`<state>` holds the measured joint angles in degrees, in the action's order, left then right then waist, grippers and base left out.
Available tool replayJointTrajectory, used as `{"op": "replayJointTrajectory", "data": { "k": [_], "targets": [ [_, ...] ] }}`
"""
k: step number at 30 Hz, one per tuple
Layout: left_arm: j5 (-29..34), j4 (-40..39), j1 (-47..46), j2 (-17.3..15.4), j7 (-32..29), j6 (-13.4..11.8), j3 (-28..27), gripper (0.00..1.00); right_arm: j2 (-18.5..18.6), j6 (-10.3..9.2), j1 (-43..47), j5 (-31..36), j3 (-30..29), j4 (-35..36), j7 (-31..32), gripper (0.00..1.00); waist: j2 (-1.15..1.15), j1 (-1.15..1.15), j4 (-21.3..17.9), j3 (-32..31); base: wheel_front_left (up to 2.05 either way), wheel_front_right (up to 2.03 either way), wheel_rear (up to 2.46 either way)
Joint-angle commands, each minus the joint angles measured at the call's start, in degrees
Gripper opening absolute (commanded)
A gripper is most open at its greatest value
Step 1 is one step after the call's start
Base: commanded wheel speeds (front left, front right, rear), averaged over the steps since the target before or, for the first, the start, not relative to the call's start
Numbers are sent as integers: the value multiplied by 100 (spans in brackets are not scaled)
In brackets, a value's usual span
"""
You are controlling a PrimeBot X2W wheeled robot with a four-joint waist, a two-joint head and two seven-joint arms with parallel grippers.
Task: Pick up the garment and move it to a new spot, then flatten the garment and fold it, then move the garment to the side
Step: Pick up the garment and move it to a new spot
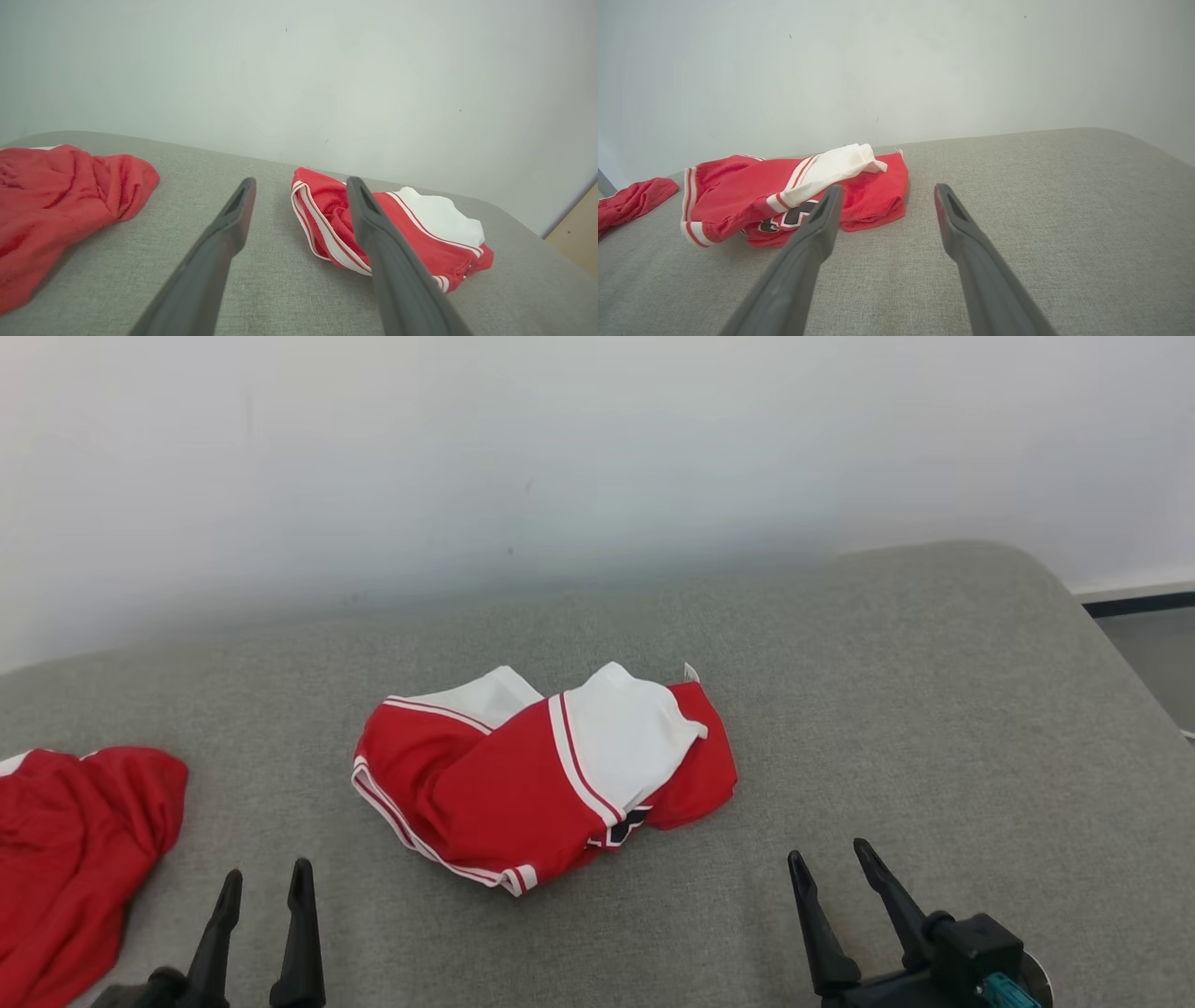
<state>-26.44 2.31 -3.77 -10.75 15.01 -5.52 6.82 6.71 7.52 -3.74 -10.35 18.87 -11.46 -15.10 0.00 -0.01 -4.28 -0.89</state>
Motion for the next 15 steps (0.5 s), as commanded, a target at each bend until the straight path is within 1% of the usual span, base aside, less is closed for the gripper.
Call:
{"op": "replayJointTrajectory", "data": {
  "k": [1,2,4,8,10,15],
  "targets": [
    [156,-96,191,1,21,65,-118,100,7,-6,107,17,-18,14,-4,100,0,1,74,-97,0,0,0],
    [310,-163,312,84,21,143,-179,100,0,-6,120,14,-38,13,-3,100,0,1,91,-131,0,0,0],
    [511,-239,525,276,21,204,-352,100,-16,-6,146,23,-57,21,-4,100,0,1,109,-185,0,0,0],
    [1159,-403,831,480,22,186,-674,100,-22,-6,245,15,-58,19,-4,100,0,1,128,-281,0,0,0],
    [1293,-461,986,607,21,201,-785,100,-10,-6,289,7,-96,35,-4,100,0,1,140,-331,0,0,0],
    [1548,-478,1342,739,22,408,-812,100,-15,-6,566,31,-199,115,-3,100,0,1,213,-498,0,0,0]
  ]
}}
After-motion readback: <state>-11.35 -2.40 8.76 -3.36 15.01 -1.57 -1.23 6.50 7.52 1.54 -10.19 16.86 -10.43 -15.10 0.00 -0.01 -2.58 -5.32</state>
